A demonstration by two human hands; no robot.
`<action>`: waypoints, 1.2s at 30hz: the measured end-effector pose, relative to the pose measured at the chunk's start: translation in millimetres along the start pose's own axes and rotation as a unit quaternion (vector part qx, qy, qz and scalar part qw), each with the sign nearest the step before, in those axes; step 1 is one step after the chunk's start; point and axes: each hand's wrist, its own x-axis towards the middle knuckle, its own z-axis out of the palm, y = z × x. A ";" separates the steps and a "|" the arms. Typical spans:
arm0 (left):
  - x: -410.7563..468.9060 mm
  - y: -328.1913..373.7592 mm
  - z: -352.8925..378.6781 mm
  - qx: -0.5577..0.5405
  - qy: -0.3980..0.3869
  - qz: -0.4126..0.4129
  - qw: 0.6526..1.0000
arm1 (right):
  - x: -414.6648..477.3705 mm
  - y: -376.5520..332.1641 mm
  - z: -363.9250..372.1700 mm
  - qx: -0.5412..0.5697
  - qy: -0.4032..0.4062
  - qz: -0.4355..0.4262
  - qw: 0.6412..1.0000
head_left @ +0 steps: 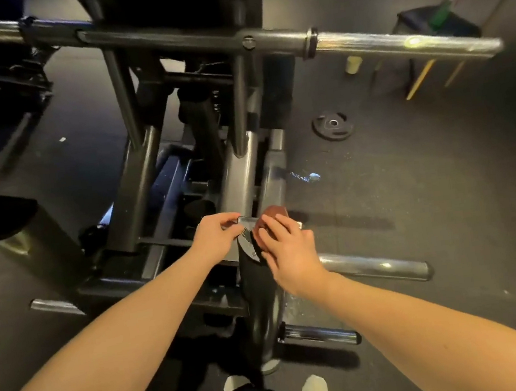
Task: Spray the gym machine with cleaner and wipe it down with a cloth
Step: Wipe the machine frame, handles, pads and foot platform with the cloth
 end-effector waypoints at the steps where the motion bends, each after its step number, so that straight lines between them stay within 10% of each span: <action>1: 0.5 2.1 -1.3 -0.005 -0.005 -0.001 1.000 | -0.6 5.1 -1.7 0.005 -0.004 -0.014 1.000; 13: 4.4 4.5 -6.7 -0.037 -0.044 -0.014 0.998 | 1.4 28.4 2.9 0.160 0.064 0.091 0.981; 32: 67.4 -11.7 -40.6 -0.070 -0.257 0.022 0.964 | 8.5 -95.0 33.2 0.099 0.097 0.189 0.972; 36: 65.1 -9.6 -38.1 -0.027 -0.233 0.054 0.971 | -11.2 -47.5 21.8 0.106 0.155 0.335 0.923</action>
